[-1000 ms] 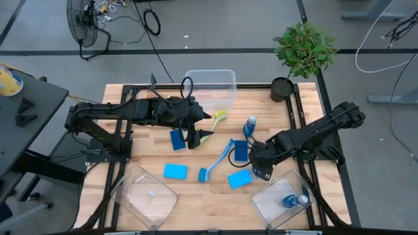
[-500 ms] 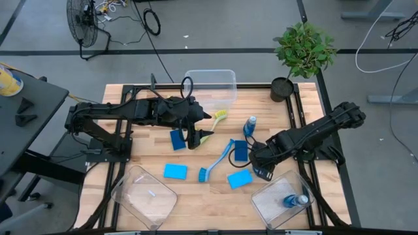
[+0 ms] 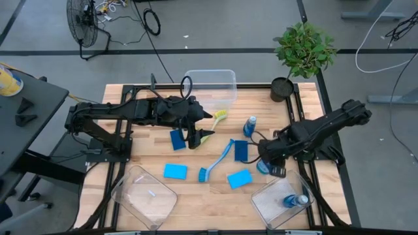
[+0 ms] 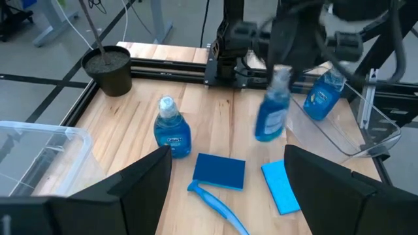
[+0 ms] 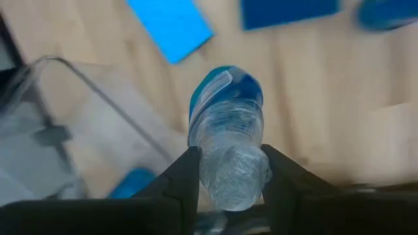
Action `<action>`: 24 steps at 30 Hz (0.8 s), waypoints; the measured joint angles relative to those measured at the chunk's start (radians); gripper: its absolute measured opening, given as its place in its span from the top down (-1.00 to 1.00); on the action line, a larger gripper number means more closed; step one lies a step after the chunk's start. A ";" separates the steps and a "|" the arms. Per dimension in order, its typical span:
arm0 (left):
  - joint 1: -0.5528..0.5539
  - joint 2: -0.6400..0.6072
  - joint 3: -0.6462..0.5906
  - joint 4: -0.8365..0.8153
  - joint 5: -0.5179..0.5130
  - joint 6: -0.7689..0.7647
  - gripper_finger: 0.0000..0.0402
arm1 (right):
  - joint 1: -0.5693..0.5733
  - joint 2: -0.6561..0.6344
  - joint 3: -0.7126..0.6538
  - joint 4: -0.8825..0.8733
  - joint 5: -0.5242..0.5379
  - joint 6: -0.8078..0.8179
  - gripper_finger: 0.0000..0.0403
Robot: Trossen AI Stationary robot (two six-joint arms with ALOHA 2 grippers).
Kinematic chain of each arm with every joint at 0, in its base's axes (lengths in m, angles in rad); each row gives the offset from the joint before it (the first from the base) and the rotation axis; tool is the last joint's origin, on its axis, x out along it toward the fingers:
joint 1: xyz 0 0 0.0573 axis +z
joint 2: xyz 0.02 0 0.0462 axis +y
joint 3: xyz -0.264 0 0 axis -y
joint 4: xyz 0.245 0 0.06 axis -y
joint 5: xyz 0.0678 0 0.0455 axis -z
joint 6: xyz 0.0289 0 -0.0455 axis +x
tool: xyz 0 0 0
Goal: Pick & Place Kitchen Sink Supplies
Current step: Put the blue dishwashing liquid into the bottom right transparent bin
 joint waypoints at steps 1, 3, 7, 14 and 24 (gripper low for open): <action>0.000 0.000 0.000 0.000 0.000 0.000 -0.48 | -0.005 0.000 0.023 -0.033 0.029 -0.027 0.40; 0.000 0.000 0.000 0.000 -0.001 0.000 -0.48 | -0.015 0.000 0.065 -0.088 0.078 -0.093 0.40; 0.000 0.000 0.000 0.000 -0.002 0.000 -0.48 | -0.030 0.000 0.148 -0.145 0.093 -0.247 0.40; 0.000 0.000 0.000 0.000 -0.002 0.000 -0.48 | 0.004 0.000 0.277 -0.156 0.057 -0.484 0.40; 0.000 -0.001 0.000 0.004 -0.002 0.000 -0.48 | 0.102 0.000 0.401 -0.157 0.055 -0.730 0.40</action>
